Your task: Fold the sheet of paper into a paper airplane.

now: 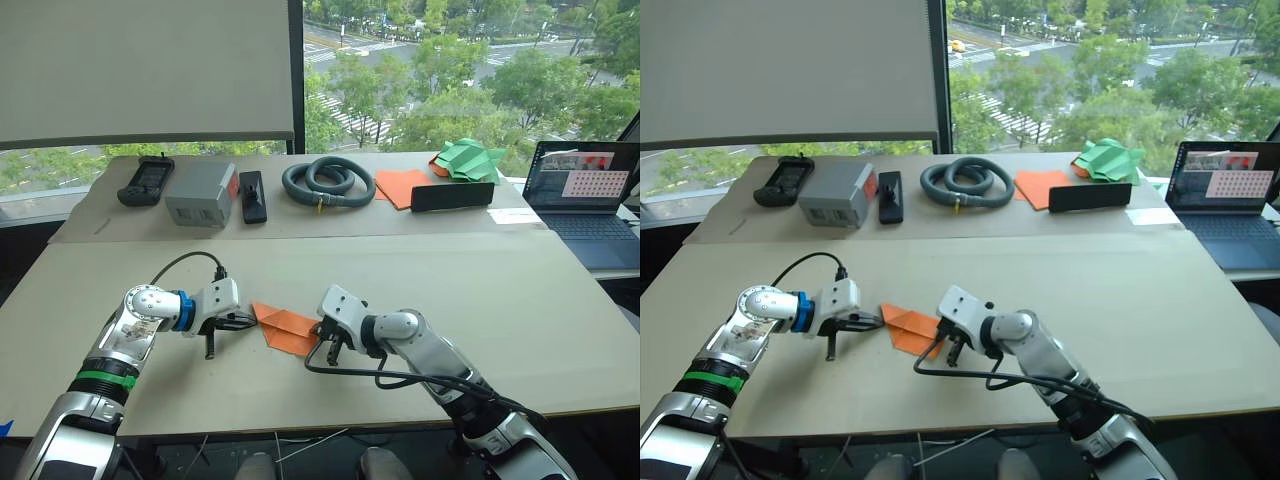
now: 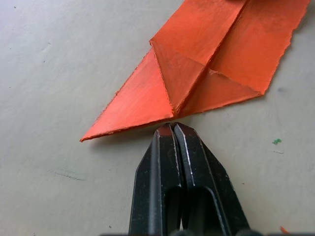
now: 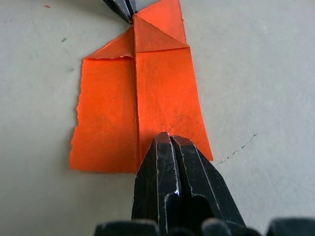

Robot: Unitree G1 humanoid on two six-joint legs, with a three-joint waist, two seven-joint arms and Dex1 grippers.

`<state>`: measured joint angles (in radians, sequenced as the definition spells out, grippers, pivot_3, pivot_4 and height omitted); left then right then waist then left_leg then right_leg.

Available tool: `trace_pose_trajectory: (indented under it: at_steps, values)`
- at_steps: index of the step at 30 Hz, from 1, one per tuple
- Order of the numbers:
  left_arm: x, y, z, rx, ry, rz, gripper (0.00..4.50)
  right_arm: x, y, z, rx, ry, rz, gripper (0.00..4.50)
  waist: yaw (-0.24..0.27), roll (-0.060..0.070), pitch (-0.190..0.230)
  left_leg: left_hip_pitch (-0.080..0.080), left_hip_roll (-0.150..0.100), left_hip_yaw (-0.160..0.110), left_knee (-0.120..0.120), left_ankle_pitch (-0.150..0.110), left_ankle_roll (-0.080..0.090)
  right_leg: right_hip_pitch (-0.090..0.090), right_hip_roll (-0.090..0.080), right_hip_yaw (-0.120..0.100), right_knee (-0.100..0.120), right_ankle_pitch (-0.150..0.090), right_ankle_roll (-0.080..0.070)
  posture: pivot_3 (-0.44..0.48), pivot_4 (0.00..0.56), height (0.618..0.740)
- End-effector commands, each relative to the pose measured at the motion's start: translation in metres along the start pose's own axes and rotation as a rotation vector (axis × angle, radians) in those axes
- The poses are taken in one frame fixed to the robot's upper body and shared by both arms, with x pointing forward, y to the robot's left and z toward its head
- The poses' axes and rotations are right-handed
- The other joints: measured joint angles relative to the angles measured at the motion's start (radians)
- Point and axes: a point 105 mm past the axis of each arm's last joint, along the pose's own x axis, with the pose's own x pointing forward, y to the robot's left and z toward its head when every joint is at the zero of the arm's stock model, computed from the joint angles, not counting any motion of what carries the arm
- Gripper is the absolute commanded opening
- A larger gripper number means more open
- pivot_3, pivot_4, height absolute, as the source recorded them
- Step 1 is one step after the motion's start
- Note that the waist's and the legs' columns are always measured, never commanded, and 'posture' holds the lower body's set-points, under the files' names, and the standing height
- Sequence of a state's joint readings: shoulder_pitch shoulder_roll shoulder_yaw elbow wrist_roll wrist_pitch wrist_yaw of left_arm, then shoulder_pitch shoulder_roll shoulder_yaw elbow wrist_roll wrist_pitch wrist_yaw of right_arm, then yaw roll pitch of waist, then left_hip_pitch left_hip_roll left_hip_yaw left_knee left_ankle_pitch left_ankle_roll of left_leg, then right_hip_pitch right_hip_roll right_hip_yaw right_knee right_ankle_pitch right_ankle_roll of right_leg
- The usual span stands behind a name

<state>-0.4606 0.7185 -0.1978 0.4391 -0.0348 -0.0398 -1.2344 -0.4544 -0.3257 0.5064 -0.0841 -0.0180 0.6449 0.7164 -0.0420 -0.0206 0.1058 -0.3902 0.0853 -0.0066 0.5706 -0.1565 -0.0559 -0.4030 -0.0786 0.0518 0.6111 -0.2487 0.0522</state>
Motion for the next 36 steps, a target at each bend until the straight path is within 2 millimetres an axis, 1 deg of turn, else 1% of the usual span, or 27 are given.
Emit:
trace_pose_trajectory:
  at_steps: [1, 5, 7, 8, 9, 10, 11, 12, 13, 15, 17, 18, 25, 28, 31, 34, 35, 36]
  values:
    - [-0.007, -0.009, -0.021, -0.089, 0.078, 0.003, 0.09, 0.002, 0.002, -0.008, 0.026, 0.032, 0.008, 0.03, -0.001, 0.0, 0.0, 0.0, 0.0, 0.0, 0.0, 0.0, 0.0, 0.0, 0.0, 0.0, 0.0, 0.0, 0.0, 0.0, 0.15, 0.714]
    - [-0.022, -0.008, 0.0, -0.124, -0.003, 0.075, 0.09, -0.01, -0.002, 0.018, 0.033, -0.074, -0.011, 0.03, -0.005, -0.001, 0.005, -0.002, 0.001, 0.0, -0.001, 0.0, 0.0, -0.003, 0.0, 0.0, 0.0, 0.0, 0.0, 0.0, 0.15, 0.714]
    - [-0.028, -0.01, 0.009, -0.149, -0.034, 0.097, 0.09, -0.017, -0.002, 0.028, 0.028, -0.116, -0.012, 0.03, -0.002, -0.002, 0.008, -0.005, 0.001, 0.0, -0.001, 0.0, 0.0, -0.005, 0.0, 0.0, 0.0, 0.0, 0.0, 0.0, 0.15, 0.714]
    - [-0.034, -0.011, 0.017, -0.181, -0.076, 0.124, 0.09, -0.024, -0.004, 0.038, 0.046, -0.161, -0.019, 0.03, 0.0, -0.001, 0.008, -0.008, 0.001, 0.0, -0.001, 0.0, 0.0, -0.009, 0.0, 0.0, 0.0, 0.0, 0.0, 0.0, 0.15, 0.714]
    - [-0.038, -0.012, 0.023, -0.204, -0.103, 0.141, 0.09, -0.03, -0.005, 0.045, 0.059, -0.191, -0.023, 0.59, 0.002, -0.002, 0.008, -0.011, 0.001, 0.0, -0.001, 0.0, 0.0, -0.011, 0.0, 0.0, 0.0, 0.0, -0.001, 0.0, 0.15, 0.714]
    - [-0.042, -0.013, 0.028, -0.226, -0.129, 0.151, 0.09, -0.035, -0.005, 0.05, 0.072, -0.215, -0.024, 0.82, 0.004, -0.002, 0.008, -0.015, 0.001, 0.0, -0.001, 0.0, 0.001, -0.015, 0.001, 0.0, 0.0, 0.001, -0.001, 0.0, 0.15, 0.714]
    - [-0.045, -0.016, 0.033, -0.257, -0.163, 0.158, 0.09, -0.041, -0.005, 0.055, 0.087, -0.239, -0.022, 1.16, 0.007, -0.002, 0.008, -0.018, 0.001, 0.0, -0.001, 0.001, 0.002, -0.016, 0.001, 0.0, 0.0, 0.001, -0.001, 0.0, 0.15, 0.714]
    - [-0.048, -0.018, 0.037, -0.296, -0.205, 0.162, 0.09, -0.046, -0.006, 0.06, 0.114, -0.263, -0.025, 1.5, 0.011, -0.003, 0.008, -0.018, 0.001, 0.0, -0.001, 0.005, 0.008, -0.016, 0.001, 0.0, 0.0, 0.001, -0.001, 0.0, 0.15, 0.714]
    - [-0.05, -0.021, 0.04, -0.34, -0.249, 0.166, 0.09, -0.05, -0.008, 0.063, 0.146, -0.282, -0.031, 1.81, 0.015, -0.003, 0.009, -0.018, 0.001, 0.0, -0.001, 0.005, 0.007, -0.016, 0.001, 0.0, 0.0, 0.001, -0.001, 0.0, 0.15, 0.714]
    - [-0.052, -0.026, 0.041, -0.396, -0.288, 0.166, 0.09, -0.055, -0.014, 0.063, 0.211, -0.294, -0.05, 2.53, 0.019, -0.003, 0.009, -0.017, 0.001, 0.0, -0.001, 0.004, 0.006, -0.016, 0.001, 0.0, 0.0, 0.001, -0.001, 0.0, 0.15, 0.714]
    - [-0.051, -0.029, 0.04, -0.416, -0.296, 0.168, 0.09, -0.056, -0.017, 0.059, 0.254, -0.287, -0.06, 3.25, 0.023, -0.003, 0.009, -0.016, 0.001, 0.0, -0.001, 0.0, 0.0, -0.016, 0.001, 0.0, -0.001, 0.001, -0.001, 0.0, 0.15, 0.714]
    - [-0.051, -0.03, 0.041, -0.423, -0.3, 0.172, 0.09, -0.056, -0.019, 0.056, 0.266, -0.276, -0.062, 3.55, 0.025, -0.003, 0.011, -0.016, 0.001, 0.0, -0.001, 0.0, 0.0, -0.016, 0.001, 0.0, -0.001, 0.001, -0.001, 0.0, 0.15, 0.714]
    - [-0.045, -0.033, 0.042, -0.447, -0.322, 0.184, 0.09, -0.046, -0.025, 0.035, 0.414, -0.251, -0.046, 3.55, 0.027, -0.003, 0.02, -0.016, 0.0, 0.0, 0.0, 0.0, 0.0, -0.018, 0.0, 0.0, -0.007, 0.001, -0.001, 0.0, 0.15, 0.714]
    - [-0.042, -0.037, 0.035, -0.443, -0.291, 0.182, 0.09, -0.038, -0.025, 0.031, 0.483, -0.26, -0.016, 3.55, 0.025, -0.003, 0.02, -0.016, 0.0, 0.0, 0.0, 0.0, 0.0, -0.018, 0.0, 0.0, -0.008, 0.002, -0.003, 0.0, 0.15, 0.714]
    - [-0.042, -0.038, 0.037, -0.448, -0.3, 0.179, 0.09, -0.034, -0.025, 0.026, 0.511, -0.25, -0.006, 3.55, 0.025, -0.004, 0.019, -0.016, 0.0, 0.0, 0.0, 0.0, 0.001, -0.018, 0.001, 0.001, -0.006, 0.004, -0.004, 0.0, 0.15, 0.714]
    - [-0.043, -0.038, 0.041, -0.446, -0.307, 0.181, 0.09, -0.032, -0.023, 0.026, 0.532, -0.26, 0.016, 3.55, 0.027, -0.004, 0.019, -0.015, 0.0, 0.0, 0.0, 0.0, 0.001, -0.018, 0.001, 0.002, -0.002, 0.004, -0.004, 0.0, 0.15, 0.714]
    - [-0.043, -0.038, 0.042, -0.445, -0.308, 0.182, 0.09, -0.032, -0.022, 0.026, 0.537, -0.262, 0.021, 3.04, 0.028, -0.004, 0.019, -0.015, 0.0, 0.0, 0.0, 0.0, 0.001, -0.018, 0.002, 0.002, -0.002, 0.004, -0.004, 0.0, 0.15, 0.714]
    - [-0.044, -0.037, 0.044, -0.444, -0.31, 0.184, 0.09, -0.031, -0.021, 0.027, 0.537, -0.268, 0.03, 2.83, 0.028, -0.004, 0.019, -0.015, 0.0, 0.0, 0.0, 0.0, 0.001, -0.018, 0.002, 0.002, -0.002, 0.004, -0.004, 0.0, 0.15, 0.714]
